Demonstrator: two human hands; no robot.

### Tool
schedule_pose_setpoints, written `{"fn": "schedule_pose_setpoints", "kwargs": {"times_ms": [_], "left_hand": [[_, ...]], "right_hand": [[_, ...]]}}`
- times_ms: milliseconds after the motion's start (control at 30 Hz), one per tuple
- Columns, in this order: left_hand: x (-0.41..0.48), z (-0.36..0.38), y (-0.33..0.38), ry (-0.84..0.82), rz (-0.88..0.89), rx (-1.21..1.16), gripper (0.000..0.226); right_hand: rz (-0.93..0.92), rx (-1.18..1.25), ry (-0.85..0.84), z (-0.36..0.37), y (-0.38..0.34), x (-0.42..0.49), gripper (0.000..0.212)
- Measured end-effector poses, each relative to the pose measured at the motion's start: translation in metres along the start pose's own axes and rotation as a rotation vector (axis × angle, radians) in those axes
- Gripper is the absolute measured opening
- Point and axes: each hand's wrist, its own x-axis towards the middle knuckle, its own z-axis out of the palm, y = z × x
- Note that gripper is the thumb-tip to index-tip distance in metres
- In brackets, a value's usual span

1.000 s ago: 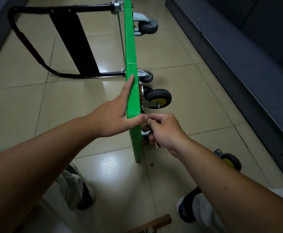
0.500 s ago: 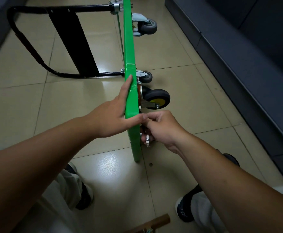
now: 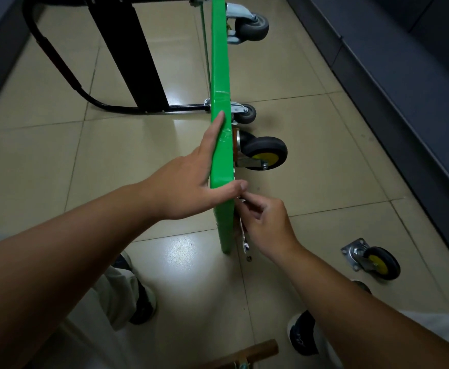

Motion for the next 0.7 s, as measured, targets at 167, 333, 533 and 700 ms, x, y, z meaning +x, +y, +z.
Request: {"fn": "schedule_pose_setpoints", "kwargs": {"times_ms": [167, 333, 533, 700], "left_hand": [[0.001, 0.0, 0.001, -0.003, -0.004, 0.011, 0.11], [0.002, 0.002, -0.002, -0.002, 0.005, 0.01, 0.11], [0.003, 0.002, 0.0, -0.01, 0.005, 0.011, 0.109], [0.001, -0.001, 0.003, -0.02, -0.002, 0.011, 0.109]], "right_hand": [[-0.102, -0.316, 0.093, -0.005, 0.029, 0.014, 0.031], [-0.169, -0.452, 0.162, -0.002, 0.034, 0.036, 0.024], [-0.002, -0.571, 0.046, -0.006, 0.036, 0.022, 0.022], [0.424, -0.507, 0.039, -0.024, 0.038, -0.004, 0.018]]}}
